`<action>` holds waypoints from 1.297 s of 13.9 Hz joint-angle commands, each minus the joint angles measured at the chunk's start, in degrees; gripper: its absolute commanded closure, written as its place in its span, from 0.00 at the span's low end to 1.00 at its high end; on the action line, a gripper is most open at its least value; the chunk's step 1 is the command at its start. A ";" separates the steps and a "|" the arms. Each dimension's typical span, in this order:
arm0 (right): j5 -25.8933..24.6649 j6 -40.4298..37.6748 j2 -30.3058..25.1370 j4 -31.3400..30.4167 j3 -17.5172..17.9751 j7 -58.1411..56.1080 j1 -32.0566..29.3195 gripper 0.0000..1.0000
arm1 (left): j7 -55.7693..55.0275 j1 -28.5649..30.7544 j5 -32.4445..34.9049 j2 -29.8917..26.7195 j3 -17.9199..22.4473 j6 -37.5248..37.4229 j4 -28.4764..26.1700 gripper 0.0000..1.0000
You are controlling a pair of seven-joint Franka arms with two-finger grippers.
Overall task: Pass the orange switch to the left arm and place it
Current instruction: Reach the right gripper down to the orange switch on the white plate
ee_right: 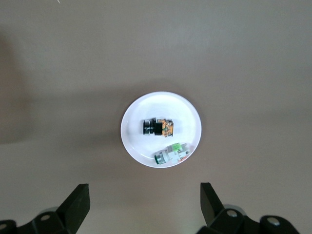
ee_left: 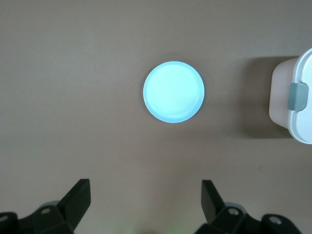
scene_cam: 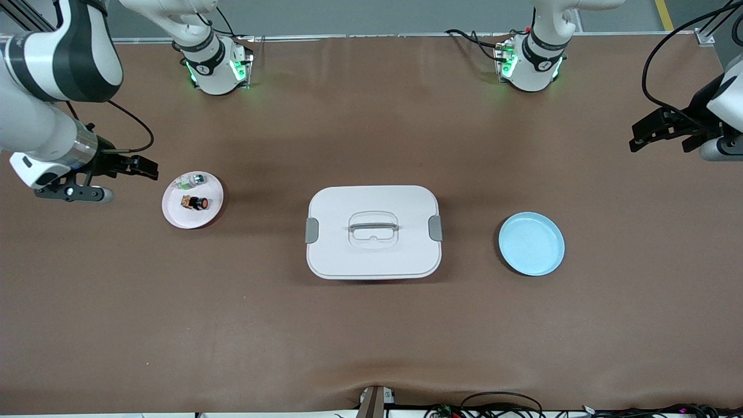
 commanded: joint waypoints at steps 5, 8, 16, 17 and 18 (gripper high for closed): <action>2.92 18.09 -3.57 -17.25 0.29 0.42 -1.43 0.00 | 1.09 0.17 1.13 0.50 -0.17 -0.65 1.45 0.00; 2.92 23.64 -1.73 -19.46 0.29 -0.37 -1.52 0.00 | 1.09 0.25 1.04 0.50 -0.17 -0.65 1.45 0.00; 2.65 38.06 10.13 -21.49 0.20 -0.63 -2.13 0.00 | 1.09 0.34 0.95 0.59 -0.17 -0.65 1.45 0.00; 2.39 39.29 11.36 -21.49 0.20 -0.63 -2.13 0.00 | 1.09 0.34 0.95 0.59 -0.17 -0.65 1.45 0.00; 2.13 40.35 12.41 -21.40 0.20 -0.63 -2.05 0.00 | 1.09 0.34 0.95 0.59 -0.17 -0.65 1.45 0.00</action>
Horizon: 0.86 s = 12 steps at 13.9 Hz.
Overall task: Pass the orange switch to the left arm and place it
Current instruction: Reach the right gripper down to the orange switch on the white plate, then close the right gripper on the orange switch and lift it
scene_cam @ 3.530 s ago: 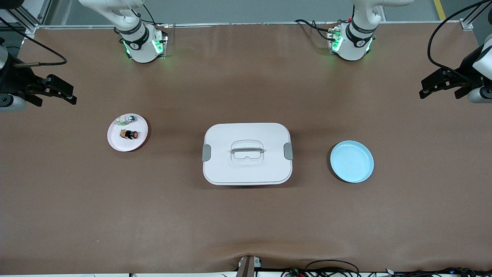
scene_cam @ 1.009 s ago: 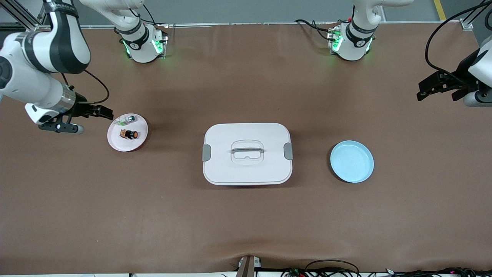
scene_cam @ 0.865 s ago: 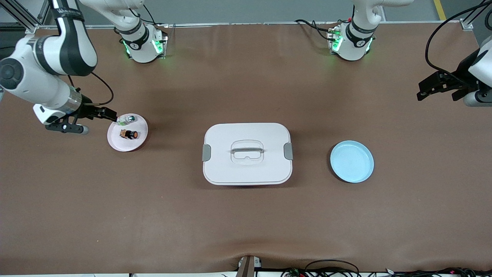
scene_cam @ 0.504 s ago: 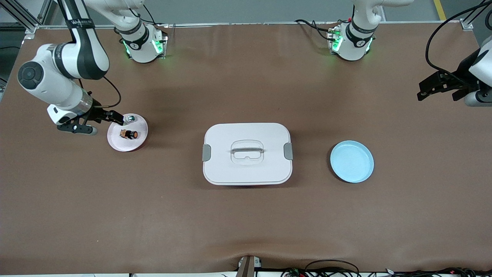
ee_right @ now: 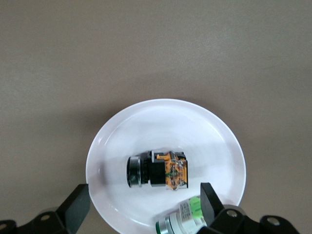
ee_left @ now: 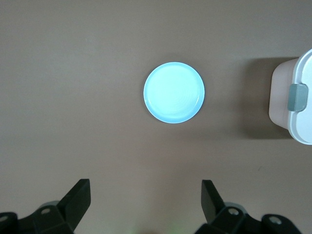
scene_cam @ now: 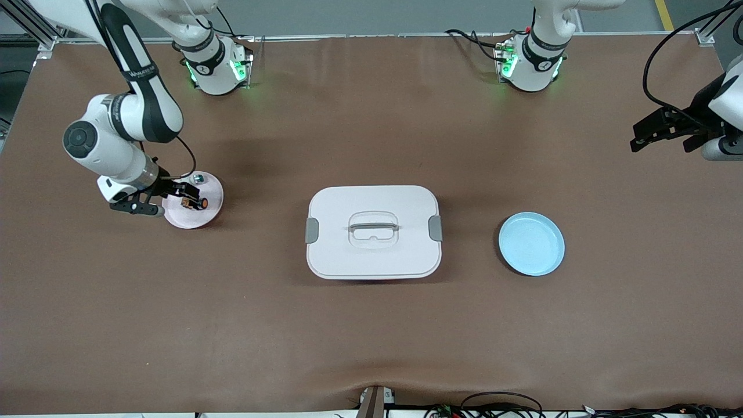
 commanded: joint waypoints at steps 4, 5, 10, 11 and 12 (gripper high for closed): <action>-0.15 4.21 5.03 0.51 0.42 -0.63 -0.59 0.00 | 1.09 0.33 0.87 0.56 -0.18 -0.66 1.28 0.00; -0.15 4.48 5.65 0.51 0.42 -0.63 -0.59 0.00 | 1.09 0.33 0.87 0.56 -0.18 -0.66 1.28 0.00; -0.24 7.36 7.49 -0.98 0.42 -2.64 -1.29 0.00 | 1.09 0.33 0.87 0.56 -0.18 -0.66 1.20 0.00; -0.24 10.17 8.11 -1.95 0.42 -3.78 -1.73 0.00 | 1.09 0.33 0.87 0.56 -0.18 -0.66 1.20 0.00; -0.24 11.68 8.98 -2.30 0.42 -4.49 -2.08 0.00 | 1.09 0.33 0.87 0.56 -0.18 -0.66 1.20 0.00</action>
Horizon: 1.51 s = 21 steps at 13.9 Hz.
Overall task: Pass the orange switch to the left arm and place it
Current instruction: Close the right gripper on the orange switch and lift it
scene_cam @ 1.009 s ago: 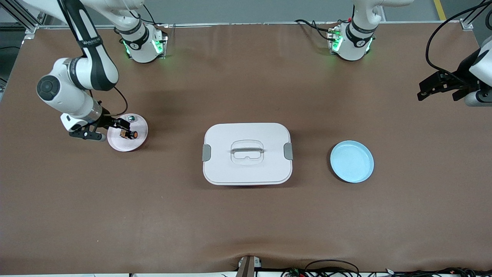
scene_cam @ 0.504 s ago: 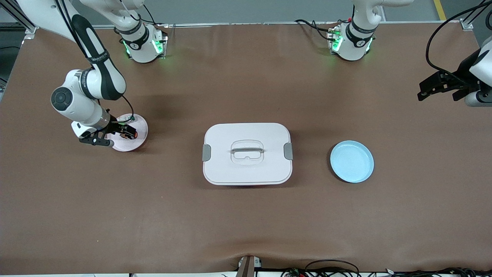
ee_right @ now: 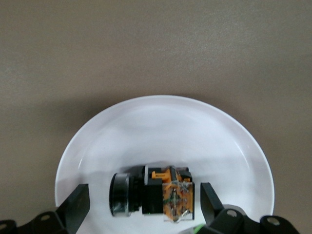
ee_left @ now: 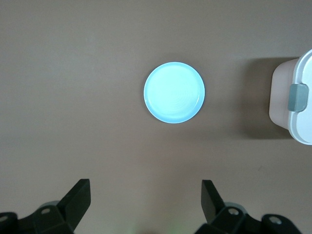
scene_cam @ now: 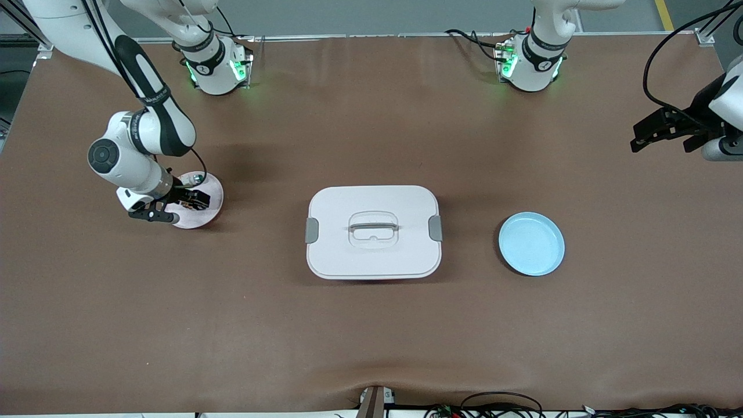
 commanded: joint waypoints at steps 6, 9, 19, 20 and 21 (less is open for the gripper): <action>-0.21 3.55 1.89 -1.44 0.46 -2.50 -2.08 0.00 | 1.18 0.37 0.78 0.54 -0.19 -0.65 1.20 0.00; -0.21 2.94 1.54 -1.26 0.46 -2.58 -2.17 0.00 | 1.09 0.28 0.78 0.54 -0.19 -0.65 1.20 0.00; 0.66 -14.14 -2.67 5.40 0.72 2.06 -2.61 1.00 | 1.26 0.54 0.51 0.88 0.08 -0.65 1.28 0.00; 0.66 -18.64 -3.81 7.25 0.81 3.81 -2.44 1.00 | 1.18 0.46 0.43 0.89 0.08 -0.65 1.28 0.00; 0.75 -20.60 -5.39 7.70 0.98 5.49 -2.17 1.00 | 1.18 0.46 0.43 0.89 0.08 -0.65 1.28 0.00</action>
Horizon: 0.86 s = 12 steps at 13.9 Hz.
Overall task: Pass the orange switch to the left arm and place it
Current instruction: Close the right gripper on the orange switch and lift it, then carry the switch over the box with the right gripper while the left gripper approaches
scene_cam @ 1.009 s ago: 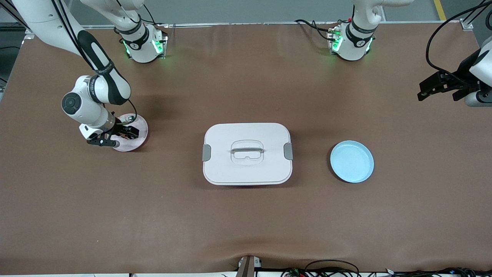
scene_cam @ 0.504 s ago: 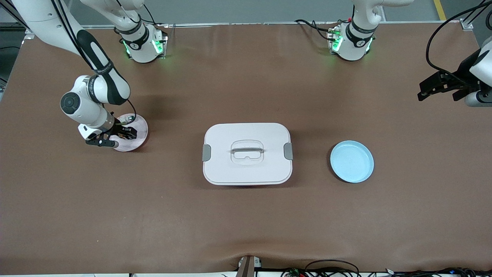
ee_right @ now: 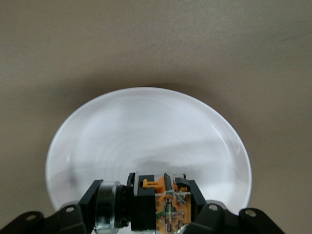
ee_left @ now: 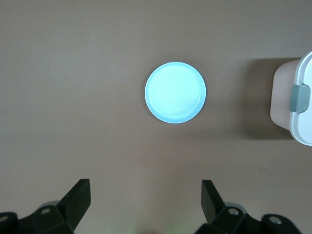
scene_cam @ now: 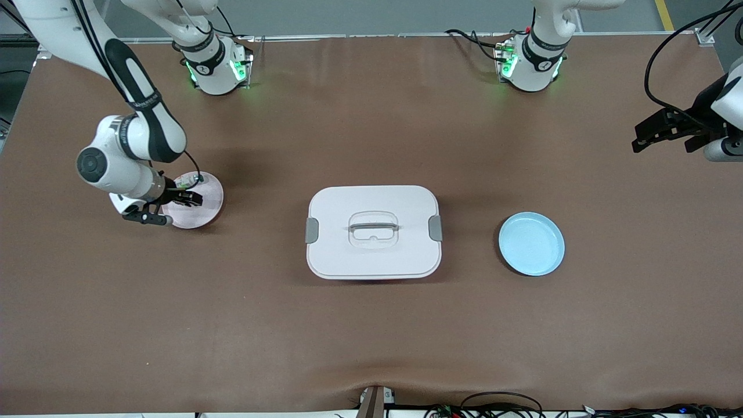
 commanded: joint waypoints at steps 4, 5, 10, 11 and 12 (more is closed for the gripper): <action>0.73 -11.06 -7.50 3.22 1.45 16.48 3.62 1.00 | 0.83 0.45 -3.95 0.84 0.15 -0.65 1.46 0.00; 2.47 -13.52 -8.11 4.54 1.53 20.79 5.64 1.00 | 0.56 0.54 -5.36 0.75 0.16 -0.65 1.46 0.00; 10.05 -21.00 -9.52 10.08 1.71 35.48 12.16 1.00 | 0.82 5.63 -23.09 0.31 0.86 -4.41 1.11 0.00; 11.09 -21.80 -9.61 11.13 1.71 38.99 13.21 1.00 | 0.48 5.73 -25.74 0.57 0.86 -5.22 0.76 0.00; 13.89 -23.20 -9.62 12.71 1.62 42.33 14.27 1.00 | 0.47 5.81 -27.85 0.66 0.86 -5.49 0.50 0.00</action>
